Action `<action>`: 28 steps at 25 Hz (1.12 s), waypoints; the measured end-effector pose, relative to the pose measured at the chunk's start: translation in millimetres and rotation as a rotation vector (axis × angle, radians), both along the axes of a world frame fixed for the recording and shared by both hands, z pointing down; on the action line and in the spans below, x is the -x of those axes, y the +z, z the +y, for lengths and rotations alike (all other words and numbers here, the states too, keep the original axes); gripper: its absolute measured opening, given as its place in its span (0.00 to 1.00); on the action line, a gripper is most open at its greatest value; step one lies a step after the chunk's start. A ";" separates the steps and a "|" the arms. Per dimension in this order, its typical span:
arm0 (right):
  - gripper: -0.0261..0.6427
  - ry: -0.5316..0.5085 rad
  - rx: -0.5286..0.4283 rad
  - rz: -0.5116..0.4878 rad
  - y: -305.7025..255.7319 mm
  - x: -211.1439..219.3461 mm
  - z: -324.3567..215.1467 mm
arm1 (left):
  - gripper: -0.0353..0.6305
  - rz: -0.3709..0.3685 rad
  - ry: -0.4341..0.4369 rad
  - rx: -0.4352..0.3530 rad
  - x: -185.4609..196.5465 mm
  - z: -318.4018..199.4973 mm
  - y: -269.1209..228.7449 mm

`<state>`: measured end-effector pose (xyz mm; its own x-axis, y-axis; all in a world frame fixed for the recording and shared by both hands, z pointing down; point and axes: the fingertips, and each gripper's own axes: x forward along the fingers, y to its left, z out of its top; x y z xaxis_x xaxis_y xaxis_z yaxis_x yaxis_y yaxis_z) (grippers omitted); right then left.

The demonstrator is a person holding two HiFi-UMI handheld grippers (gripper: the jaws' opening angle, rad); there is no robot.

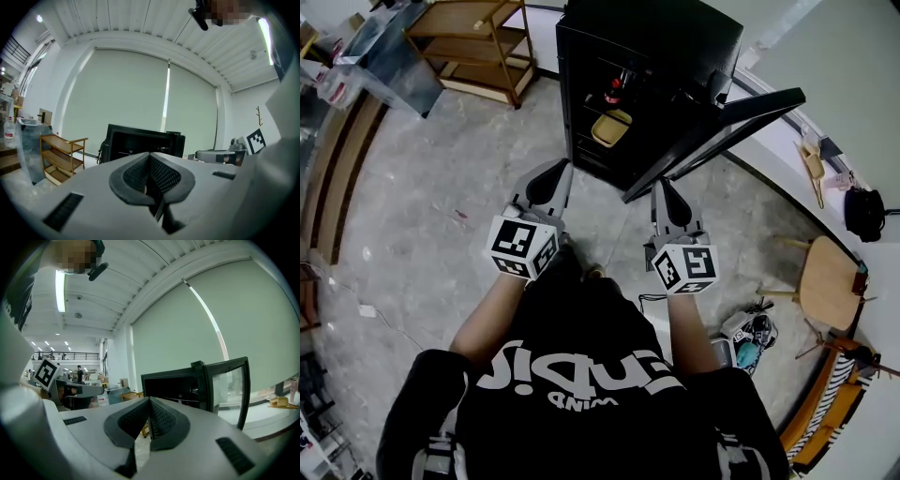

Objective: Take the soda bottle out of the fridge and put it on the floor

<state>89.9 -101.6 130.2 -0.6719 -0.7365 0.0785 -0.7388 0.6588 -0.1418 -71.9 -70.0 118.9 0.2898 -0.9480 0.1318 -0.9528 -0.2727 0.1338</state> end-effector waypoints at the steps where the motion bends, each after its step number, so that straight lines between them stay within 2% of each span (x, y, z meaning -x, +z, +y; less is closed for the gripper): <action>1: 0.07 0.003 0.001 0.001 1.1 2.4 -4.2 | 0.06 -0.002 0.009 0.001 1.3 -5.4 0.5; 15: 0.07 0.043 -0.003 -0.011 40.3 38.7 -69.0 | 0.06 0.002 0.077 0.011 22.9 -91.4 48.5; 19: 0.07 0.055 0.000 -0.015 59.4 36.9 -73.1 | 0.06 -0.016 0.079 -0.012 20.0 -95.6 62.8; 28: 0.07 0.062 -0.005 -0.037 97.3 34.9 -69.9 | 0.06 0.005 0.080 -0.022 11.3 -83.7 97.5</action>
